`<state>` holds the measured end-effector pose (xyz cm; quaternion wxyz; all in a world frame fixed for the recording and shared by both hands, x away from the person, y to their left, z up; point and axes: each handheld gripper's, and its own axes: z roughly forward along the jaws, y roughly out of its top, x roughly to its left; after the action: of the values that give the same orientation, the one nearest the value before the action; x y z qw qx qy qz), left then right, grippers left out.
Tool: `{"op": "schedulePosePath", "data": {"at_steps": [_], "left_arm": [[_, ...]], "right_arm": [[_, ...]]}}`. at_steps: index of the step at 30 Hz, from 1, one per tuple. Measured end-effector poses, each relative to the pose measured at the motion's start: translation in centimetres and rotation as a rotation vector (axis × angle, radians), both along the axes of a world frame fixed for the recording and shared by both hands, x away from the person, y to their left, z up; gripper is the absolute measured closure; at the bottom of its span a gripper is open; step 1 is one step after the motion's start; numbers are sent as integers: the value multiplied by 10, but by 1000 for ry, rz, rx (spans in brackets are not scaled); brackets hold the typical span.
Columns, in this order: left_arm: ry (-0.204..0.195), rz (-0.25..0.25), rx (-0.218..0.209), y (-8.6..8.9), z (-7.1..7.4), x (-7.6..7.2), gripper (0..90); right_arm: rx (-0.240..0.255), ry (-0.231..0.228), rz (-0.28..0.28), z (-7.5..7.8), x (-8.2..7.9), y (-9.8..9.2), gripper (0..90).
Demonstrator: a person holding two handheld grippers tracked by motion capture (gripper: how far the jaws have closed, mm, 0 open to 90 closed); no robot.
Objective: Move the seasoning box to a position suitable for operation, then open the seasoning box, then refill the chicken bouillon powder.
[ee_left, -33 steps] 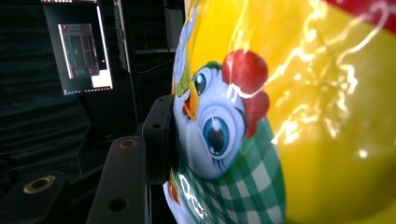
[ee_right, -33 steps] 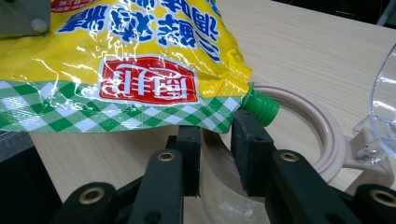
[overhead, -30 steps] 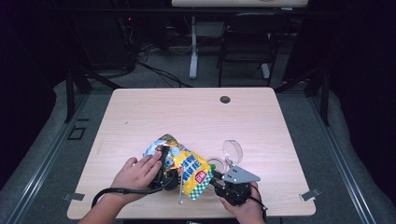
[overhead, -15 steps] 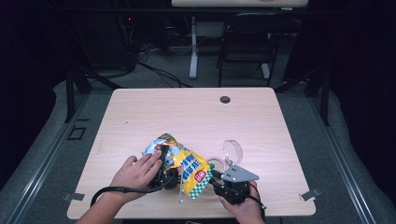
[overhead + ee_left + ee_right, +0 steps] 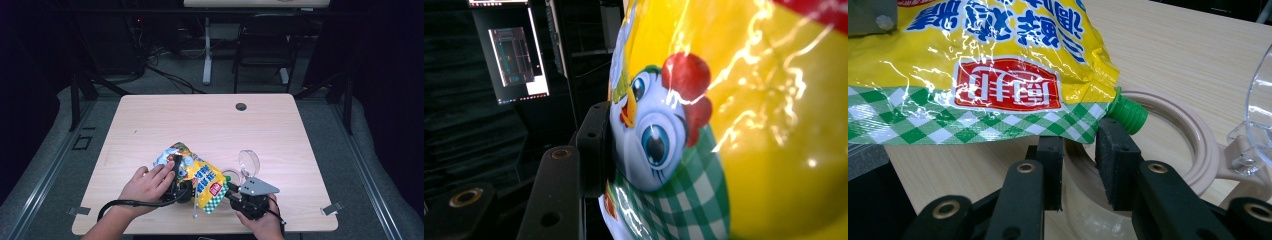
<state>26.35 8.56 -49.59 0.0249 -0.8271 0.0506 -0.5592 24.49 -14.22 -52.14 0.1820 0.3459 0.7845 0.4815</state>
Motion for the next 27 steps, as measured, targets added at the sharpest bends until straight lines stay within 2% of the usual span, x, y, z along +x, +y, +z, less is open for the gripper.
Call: {"op": "schedulePosePath", "data": {"at_steps": [27], "left_arm": [[7, -9, 20, -2, 3, 1, 545]], "right_arm": [[4, -3, -4, 0, -1, -1, 733]]}}
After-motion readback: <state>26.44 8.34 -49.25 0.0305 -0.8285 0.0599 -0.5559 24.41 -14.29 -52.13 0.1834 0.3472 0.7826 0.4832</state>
